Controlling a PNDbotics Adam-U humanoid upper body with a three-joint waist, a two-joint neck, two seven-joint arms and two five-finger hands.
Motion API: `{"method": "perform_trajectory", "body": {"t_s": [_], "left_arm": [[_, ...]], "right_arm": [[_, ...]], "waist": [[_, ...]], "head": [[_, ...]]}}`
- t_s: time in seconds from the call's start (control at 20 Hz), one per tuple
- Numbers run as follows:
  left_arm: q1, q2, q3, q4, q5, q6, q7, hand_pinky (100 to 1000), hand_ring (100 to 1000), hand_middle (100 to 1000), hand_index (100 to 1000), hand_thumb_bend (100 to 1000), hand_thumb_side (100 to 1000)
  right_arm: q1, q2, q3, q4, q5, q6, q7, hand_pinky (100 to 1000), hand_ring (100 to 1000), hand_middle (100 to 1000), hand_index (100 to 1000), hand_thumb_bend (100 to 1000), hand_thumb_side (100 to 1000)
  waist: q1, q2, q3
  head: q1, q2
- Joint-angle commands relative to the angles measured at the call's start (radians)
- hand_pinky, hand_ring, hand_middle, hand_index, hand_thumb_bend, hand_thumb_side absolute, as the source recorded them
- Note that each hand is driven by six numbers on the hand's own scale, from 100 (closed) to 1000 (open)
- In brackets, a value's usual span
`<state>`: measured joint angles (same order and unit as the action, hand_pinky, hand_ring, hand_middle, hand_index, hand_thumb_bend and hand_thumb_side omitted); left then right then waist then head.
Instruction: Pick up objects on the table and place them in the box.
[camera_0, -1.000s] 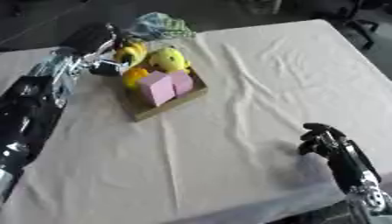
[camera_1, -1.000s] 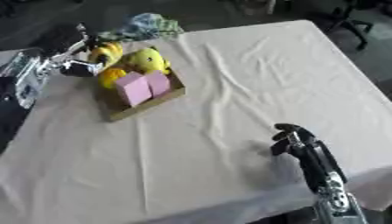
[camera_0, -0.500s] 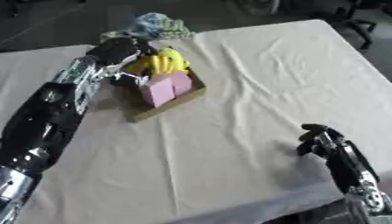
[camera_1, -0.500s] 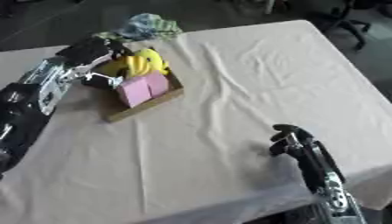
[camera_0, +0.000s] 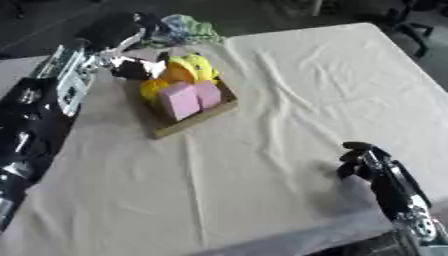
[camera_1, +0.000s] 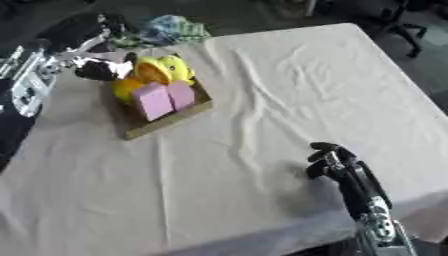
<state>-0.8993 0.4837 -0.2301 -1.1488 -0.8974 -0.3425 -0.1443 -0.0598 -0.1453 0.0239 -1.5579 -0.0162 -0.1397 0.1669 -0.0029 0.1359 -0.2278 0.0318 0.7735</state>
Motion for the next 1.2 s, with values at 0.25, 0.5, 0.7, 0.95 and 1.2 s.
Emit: {"method": "perform_trajectory", "body": {"t_s": [0.25,0.5,0.7,0.95,1.2], "left_arm": [[0.193,0.180,0.078,-0.374,0.407,0.109,0.050,691,542,547,759,100,399],[0.482,0.176,0.172,-0.616,0.700,0.162,0.094,659,508,507,736,100,505],[0.670,0.097,0.236,-0.696,0.807,0.180,0.129,644,498,499,736,100,605],[0.815,-0.036,0.267,-0.706,0.844,0.221,0.132,635,493,495,736,100,723],[0.875,-0.125,0.265,-0.689,0.860,0.257,0.134,628,486,489,733,100,822]], "right_arm": [[-0.006,-0.018,-0.016,-0.018,0.002,-0.002,-0.011,517,521,539,743,100,762],[-0.007,-0.020,-0.028,-0.023,0.003,-0.002,-0.022,517,521,538,743,100,760],[-0.007,-0.023,-0.038,-0.027,0.004,-0.003,-0.033,517,521,538,743,100,742],[-0.003,-0.026,-0.047,-0.034,0.003,-0.007,-0.041,517,522,538,743,100,726],[-0.002,-0.024,-0.053,-0.041,0.000,-0.012,-0.045,518,522,539,744,100,712]], "waist": [[-0.004,-0.014,0.021],[-0.002,-0.006,0.047],[0.001,-0.005,0.071],[0.001,-0.008,0.094],[-0.003,-0.008,0.099]], "head": [[-0.011,-0.004],[-0.016,-0.004],[-0.009,-0.004],[0.016,-0.004],[0.048,-0.004]]}}
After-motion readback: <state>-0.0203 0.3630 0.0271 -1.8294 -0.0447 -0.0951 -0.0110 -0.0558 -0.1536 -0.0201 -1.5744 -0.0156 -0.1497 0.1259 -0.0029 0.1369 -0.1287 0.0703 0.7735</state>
